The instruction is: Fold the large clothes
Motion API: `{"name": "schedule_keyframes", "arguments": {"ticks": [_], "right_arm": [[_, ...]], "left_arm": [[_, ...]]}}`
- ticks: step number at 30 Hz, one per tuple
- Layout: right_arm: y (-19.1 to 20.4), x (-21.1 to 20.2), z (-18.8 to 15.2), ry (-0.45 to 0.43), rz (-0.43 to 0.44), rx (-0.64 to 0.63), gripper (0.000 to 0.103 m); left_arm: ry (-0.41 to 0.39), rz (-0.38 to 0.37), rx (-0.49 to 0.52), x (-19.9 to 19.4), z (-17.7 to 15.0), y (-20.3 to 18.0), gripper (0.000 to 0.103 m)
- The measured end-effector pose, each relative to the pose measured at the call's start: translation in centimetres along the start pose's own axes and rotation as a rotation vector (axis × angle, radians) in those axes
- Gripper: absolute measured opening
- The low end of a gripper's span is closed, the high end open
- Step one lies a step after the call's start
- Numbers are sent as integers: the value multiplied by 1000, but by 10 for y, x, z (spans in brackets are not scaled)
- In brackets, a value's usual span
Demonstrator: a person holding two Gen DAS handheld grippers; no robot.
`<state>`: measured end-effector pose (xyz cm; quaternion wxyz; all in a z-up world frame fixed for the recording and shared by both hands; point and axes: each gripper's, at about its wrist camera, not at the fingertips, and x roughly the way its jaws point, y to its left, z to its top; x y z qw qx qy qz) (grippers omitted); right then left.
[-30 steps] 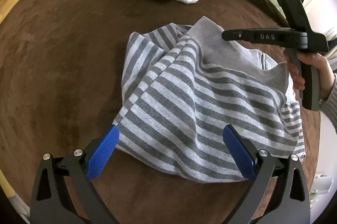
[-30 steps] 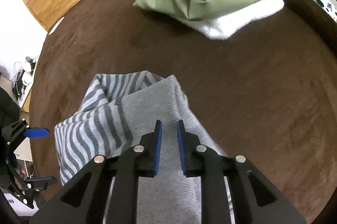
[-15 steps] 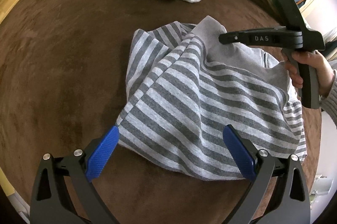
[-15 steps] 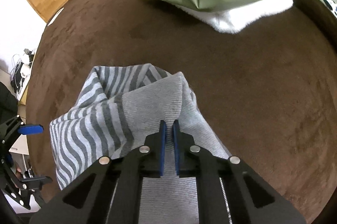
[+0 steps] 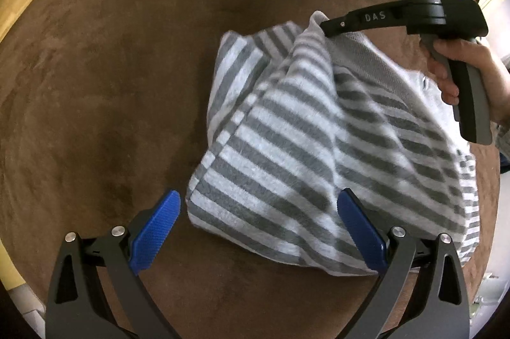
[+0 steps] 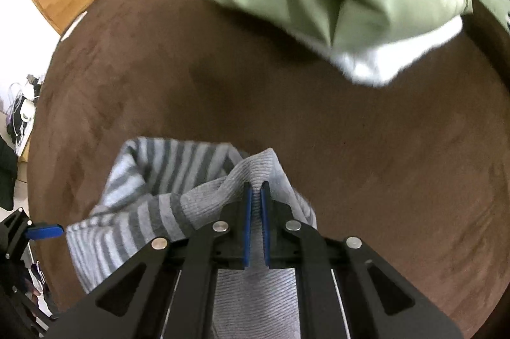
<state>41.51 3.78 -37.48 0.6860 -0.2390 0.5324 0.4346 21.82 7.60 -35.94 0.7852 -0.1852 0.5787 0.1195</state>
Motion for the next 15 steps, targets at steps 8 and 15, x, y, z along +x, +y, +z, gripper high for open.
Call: {"name": "schedule_keyframes", "arguments": {"ticks": [8,15], "right_arm": [[-5,-8,-9,-39,28,26,18],[-23,-108,-26,-209,-17,141,66]], "left_arm": [[27,13,12,15,-7,0,96],[-51,4,25,-26,7,-4,96]]}}
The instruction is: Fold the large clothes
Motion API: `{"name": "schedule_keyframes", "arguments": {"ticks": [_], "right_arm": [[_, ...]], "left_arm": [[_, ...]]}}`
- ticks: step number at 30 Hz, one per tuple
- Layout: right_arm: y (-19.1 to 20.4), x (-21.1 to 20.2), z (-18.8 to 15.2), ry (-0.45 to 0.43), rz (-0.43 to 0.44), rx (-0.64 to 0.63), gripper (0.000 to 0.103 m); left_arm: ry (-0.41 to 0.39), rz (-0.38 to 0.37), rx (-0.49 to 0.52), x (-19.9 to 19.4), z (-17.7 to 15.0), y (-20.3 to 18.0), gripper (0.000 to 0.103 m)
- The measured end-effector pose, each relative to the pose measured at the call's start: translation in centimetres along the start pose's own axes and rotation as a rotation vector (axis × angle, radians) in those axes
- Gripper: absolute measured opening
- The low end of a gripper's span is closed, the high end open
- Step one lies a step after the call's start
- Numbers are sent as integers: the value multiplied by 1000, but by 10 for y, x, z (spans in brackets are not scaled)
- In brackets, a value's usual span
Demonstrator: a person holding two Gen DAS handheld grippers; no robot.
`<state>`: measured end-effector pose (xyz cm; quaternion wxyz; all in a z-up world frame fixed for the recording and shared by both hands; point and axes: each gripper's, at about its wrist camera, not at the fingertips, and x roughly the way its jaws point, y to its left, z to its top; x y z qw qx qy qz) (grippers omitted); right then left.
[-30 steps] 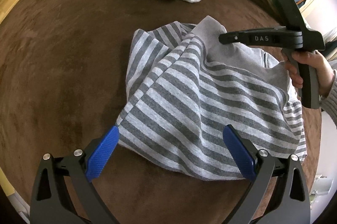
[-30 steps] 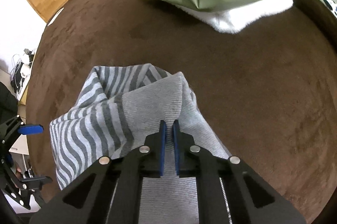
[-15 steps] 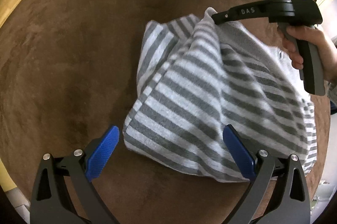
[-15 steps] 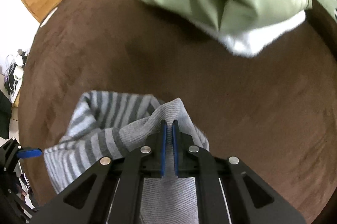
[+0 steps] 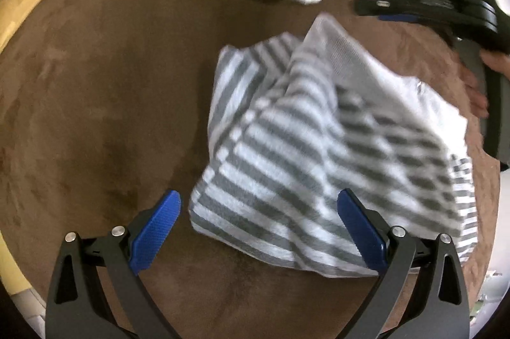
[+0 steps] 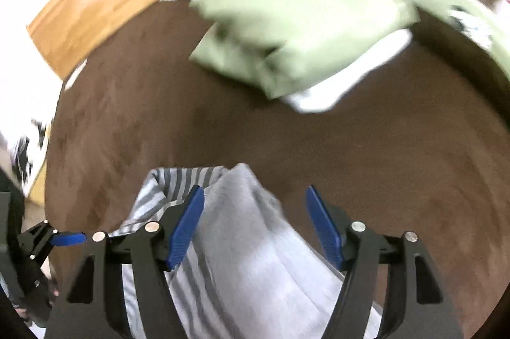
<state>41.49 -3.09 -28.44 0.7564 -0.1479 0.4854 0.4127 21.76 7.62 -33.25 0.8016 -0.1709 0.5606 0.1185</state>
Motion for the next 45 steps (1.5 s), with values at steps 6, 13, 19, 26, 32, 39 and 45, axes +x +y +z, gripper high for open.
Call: {"name": "schedule_keyframes", "arguments": {"ticks": [6,13,19,26,32,39,45], "right_arm": [[-41,-102,-46,-56,-134,143,69],[-55,-152,-155,-58,-298,372,70],[-41,-143,-227,-35,-365,526,69],[-31,-92,-273,36,-358,649,69],[-42,-61,-282,36,-386,696,75],[-43,-52,-277,27,-430,677,79],[-41,-55,-278,31,-441,681,79]], "left_arm": [[-38,-23,56,-34,26,-17,96],[-63,-98,170,-30,38,-69,96],[-27,-102,251,0,34,-104,96],[92,-117,276,44,17,-98,97],[137,-204,283,73,18,-86,98],[131,-218,326,81,20,-89,98],[127,-224,328,81,19,-89,98]]}}
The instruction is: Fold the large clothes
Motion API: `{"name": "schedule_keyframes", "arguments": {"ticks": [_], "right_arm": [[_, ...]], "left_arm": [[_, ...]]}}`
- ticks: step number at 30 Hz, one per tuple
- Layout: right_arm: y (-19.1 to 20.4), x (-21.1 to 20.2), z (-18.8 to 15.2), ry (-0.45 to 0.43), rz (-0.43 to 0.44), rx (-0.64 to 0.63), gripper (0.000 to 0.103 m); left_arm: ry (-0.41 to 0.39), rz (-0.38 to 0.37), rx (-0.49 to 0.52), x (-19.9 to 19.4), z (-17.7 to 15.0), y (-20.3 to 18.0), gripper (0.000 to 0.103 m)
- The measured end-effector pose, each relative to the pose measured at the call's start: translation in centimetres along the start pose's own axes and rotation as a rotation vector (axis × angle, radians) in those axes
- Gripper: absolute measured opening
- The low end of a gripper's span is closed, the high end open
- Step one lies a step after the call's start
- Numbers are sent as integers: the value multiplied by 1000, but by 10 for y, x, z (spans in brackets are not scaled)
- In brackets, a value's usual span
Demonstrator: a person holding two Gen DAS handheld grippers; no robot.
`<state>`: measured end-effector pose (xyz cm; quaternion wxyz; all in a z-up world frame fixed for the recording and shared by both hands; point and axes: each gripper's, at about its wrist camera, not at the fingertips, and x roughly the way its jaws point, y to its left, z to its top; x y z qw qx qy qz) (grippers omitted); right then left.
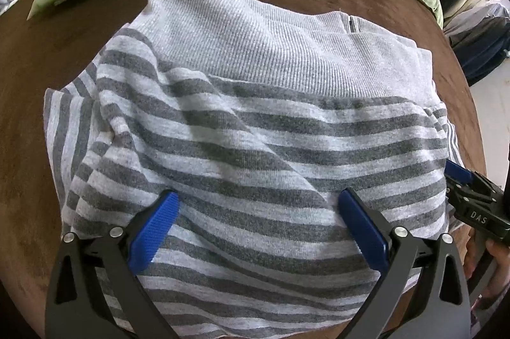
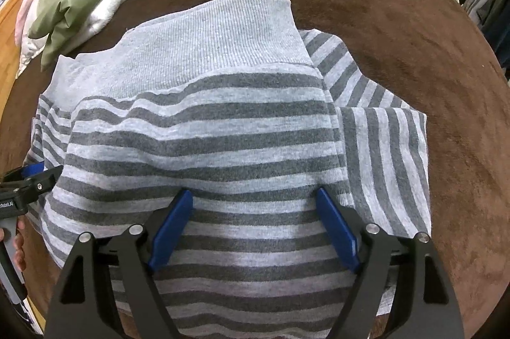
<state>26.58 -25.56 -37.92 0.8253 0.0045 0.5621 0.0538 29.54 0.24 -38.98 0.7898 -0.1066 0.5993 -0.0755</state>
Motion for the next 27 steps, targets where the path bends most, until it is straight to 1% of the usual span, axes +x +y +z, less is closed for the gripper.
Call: {"name": "schedule_keyframes", "arguments": {"ticks": [3,5,7,8,10,12,14,17,19,21,22,24,25,27], "right_arm": [[-5,-6,-1,-10,28,28,79],[-10,-13,0,-16,50,72,79],[-15,-23,-1,-25,55,107,79],[-17,-30,-1,-31,56,124,80],[-22,-52,-2,-71,66,163,88],[-29,-71,-7,-108,83,201,91],[-39,-94,-16,-144,112,265,92],[-56,-114,-34,-183,152,371,93],[-67,-116,-50,-185,163,427,93],[-75,-109,-69,-174,167,504,93],[-78,-105,-72,-174,181,541,93],[-89,-95,-90,-185,237,647,93],[-95,-87,-99,-192,279,706,93],[-101,-74,-112,-202,326,783,93]], "left_arm": [[8,-1,-5,-4,0,1,97],[18,3,-20,-12,3,4,96],[14,49,-8,-24,5,1,96],[11,63,5,-29,8,-2,96],[2,92,46,-41,11,-11,96],[-11,121,115,-56,17,-26,96],[-19,135,166,-64,23,-42,97],[-28,130,220,-71,30,-65,97],[-27,123,239,-67,37,-79,97],[-19,120,245,-59,42,-90,97],[-18,121,241,-56,44,-93,97],[-10,139,234,-44,46,-99,97],[-9,151,235,-39,46,-99,97],[12,172,239,-23,50,-99,97]]}}
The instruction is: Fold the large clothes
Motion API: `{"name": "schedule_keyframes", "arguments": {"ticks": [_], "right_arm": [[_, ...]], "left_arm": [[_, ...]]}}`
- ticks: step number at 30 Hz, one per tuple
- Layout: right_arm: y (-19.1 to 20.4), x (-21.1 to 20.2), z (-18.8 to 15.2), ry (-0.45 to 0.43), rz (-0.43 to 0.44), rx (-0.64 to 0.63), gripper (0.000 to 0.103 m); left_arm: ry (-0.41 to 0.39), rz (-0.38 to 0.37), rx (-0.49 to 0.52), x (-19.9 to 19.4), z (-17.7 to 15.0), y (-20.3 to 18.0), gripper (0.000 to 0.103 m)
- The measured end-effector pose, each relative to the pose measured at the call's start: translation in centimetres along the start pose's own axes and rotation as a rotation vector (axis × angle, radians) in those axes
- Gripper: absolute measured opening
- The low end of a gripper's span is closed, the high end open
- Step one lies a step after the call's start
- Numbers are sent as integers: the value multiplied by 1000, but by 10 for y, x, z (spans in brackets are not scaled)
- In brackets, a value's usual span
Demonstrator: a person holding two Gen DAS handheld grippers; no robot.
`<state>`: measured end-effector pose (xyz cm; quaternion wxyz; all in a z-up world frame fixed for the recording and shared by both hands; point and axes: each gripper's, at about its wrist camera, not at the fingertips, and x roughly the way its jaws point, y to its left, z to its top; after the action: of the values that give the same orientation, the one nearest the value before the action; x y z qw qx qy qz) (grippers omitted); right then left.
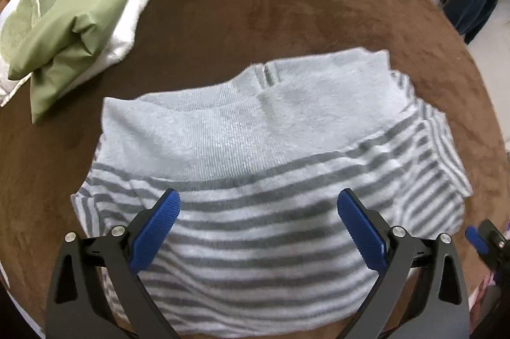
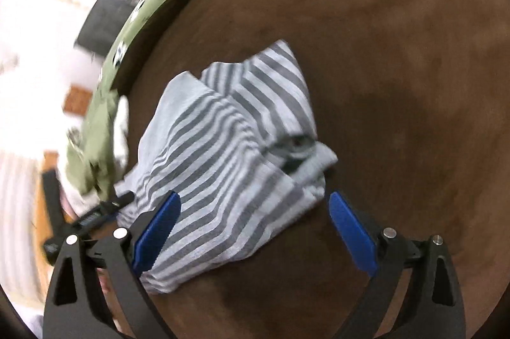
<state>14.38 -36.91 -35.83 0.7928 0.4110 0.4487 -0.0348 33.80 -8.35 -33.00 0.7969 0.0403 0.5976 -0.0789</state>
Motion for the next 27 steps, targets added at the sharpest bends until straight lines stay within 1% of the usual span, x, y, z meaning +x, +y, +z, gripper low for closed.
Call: {"name": "schedule_keyframes", "arguments": {"ticks": [3,6,9,11,14,15,17,18,19,22,27], "right_arm": [[-20,16,-7,-8,48,91,93],[-32,28,-10,-46,122,165,93],[-35,36,-4,-93,184,199,93],[-30,43,3,-111,204,199,92],[-21,54,14,-114,181,177,91],[-19,59,17,-103,153,166,85],[-9,64,22,-87,64,106,66],[-4,66,23,-81,15,72,49],[-1,65,22,-83,1,50,44],[5,63,21,-85,-3,10,33],[16,57,23,-84,40,-3,29]], "left_arm": [[39,6,38,26,0,-3,97],[65,10,76,42,-1,-8,98],[74,-8,69,51,1,-7,98],[74,-19,71,55,1,-6,98],[65,-25,81,55,1,-5,98],[62,-28,81,55,0,-4,98],[58,-34,82,56,0,-2,98],[56,-36,82,56,0,-1,98],[55,-37,81,56,-1,-1,98],[50,-33,85,55,-2,-1,98],[50,-32,77,53,-6,-5,98]]}}
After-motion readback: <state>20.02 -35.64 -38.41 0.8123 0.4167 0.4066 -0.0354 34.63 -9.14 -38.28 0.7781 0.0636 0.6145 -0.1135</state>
